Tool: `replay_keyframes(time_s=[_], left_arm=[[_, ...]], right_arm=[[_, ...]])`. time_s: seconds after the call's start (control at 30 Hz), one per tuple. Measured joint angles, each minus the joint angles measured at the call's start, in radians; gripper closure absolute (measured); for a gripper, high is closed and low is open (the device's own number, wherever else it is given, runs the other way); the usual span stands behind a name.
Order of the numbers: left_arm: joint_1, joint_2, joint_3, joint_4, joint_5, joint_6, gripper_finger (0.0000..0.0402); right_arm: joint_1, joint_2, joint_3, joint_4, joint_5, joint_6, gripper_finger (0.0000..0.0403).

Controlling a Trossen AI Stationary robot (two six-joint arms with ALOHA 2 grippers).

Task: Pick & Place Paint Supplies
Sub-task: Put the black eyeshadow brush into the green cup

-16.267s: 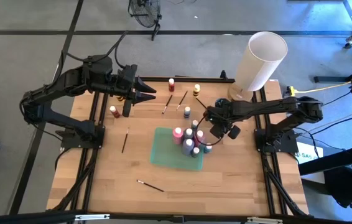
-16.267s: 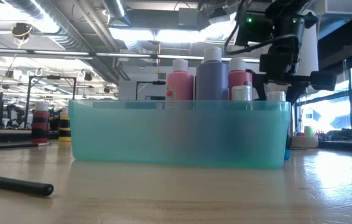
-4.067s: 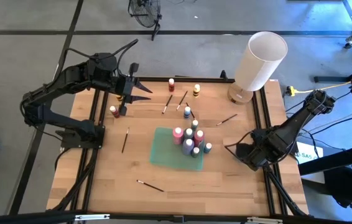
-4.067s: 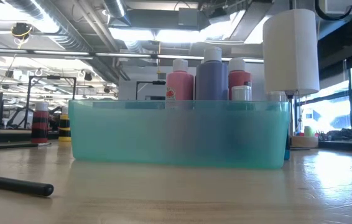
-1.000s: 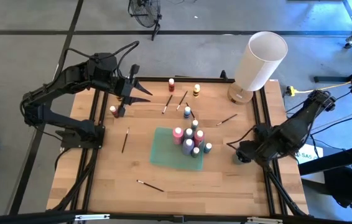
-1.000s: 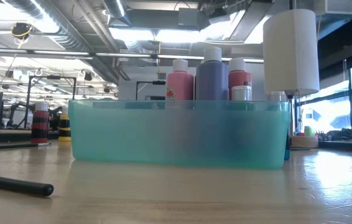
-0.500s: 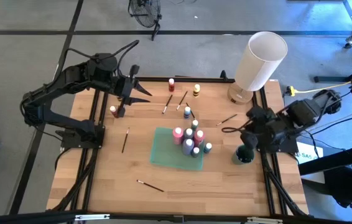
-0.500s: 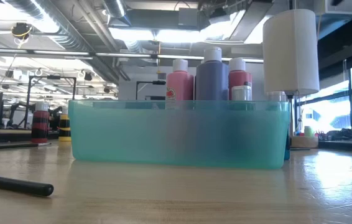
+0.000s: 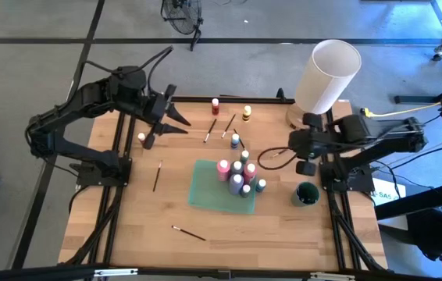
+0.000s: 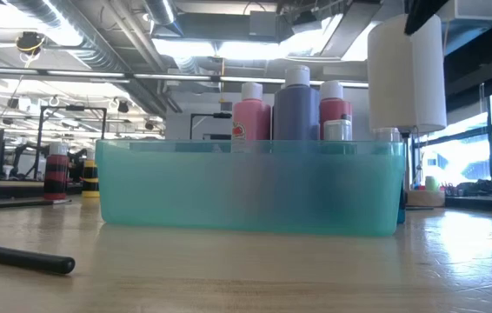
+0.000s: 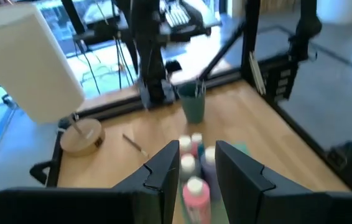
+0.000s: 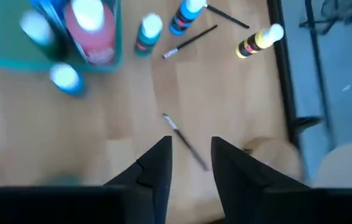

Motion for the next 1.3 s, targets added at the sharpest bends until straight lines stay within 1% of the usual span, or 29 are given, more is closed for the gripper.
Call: replay_keyframes(time_s=[0.2, 0.27, 0.3, 0.43, 0.6, 0.7, 0.83, 1.1, 1.2, 1.3], left_arm=[[-0.044, 0.043, 0.001, 0.158, -0.002, -0.116, 0.0304], [-0.063, 0.072, 0.002, 0.205, -0.003, -0.164, 0.0304], [-0.071, 0.091, 0.002, 0.217, -0.004, -0.188, 0.0304], [-0.102, 0.132, 0.000, 0.226, -0.006, -0.242, 0.0304], [-0.129, 0.160, 0.000, 0.239, -0.011, -0.295, 0.0304], [-0.135, 0.161, 0.000, 0.271, -0.013, -0.321, 0.0304], [-0.135, 0.161, 0.000, 0.306, -0.014, -0.330, 0.0304], [-0.135, 0.161, 0.000, 0.316, -0.014, -0.330, 0.0304], [-0.135, 0.161, 0.000, 0.316, -0.014, -0.332, 0.0304], [-0.135, 0.161, 0.000, 0.316, -0.014, -0.332, 0.0304]], right_arm=[[-0.120, 0.084, 0.000, 0.062, 0.006, -0.333, 0.0297], [-0.148, 0.109, 0.000, 0.090, 0.044, -0.414, 0.0298], [-0.158, 0.119, 0.000, 0.108, 0.065, -0.427, 0.0298], [-0.178, 0.147, 0.000, 0.126, 0.126, -0.429, 0.0298], [-0.177, 0.166, 0.000, 0.129, 0.130, -0.434, 0.0298], [-0.178, 0.173, 0.000, 0.126, 0.096, -0.466, 0.0298], [-0.182, 0.180, 0.000, 0.124, 0.080, -0.480, 0.0298], [-0.186, 0.180, 0.000, 0.110, 0.056, -0.493, 0.0298], [-0.200, 0.180, 0.000, 0.094, 0.025, -0.479, 0.0288], [-0.223, 0.183, 0.000, 0.063, -0.019, -0.429, 0.0266]])
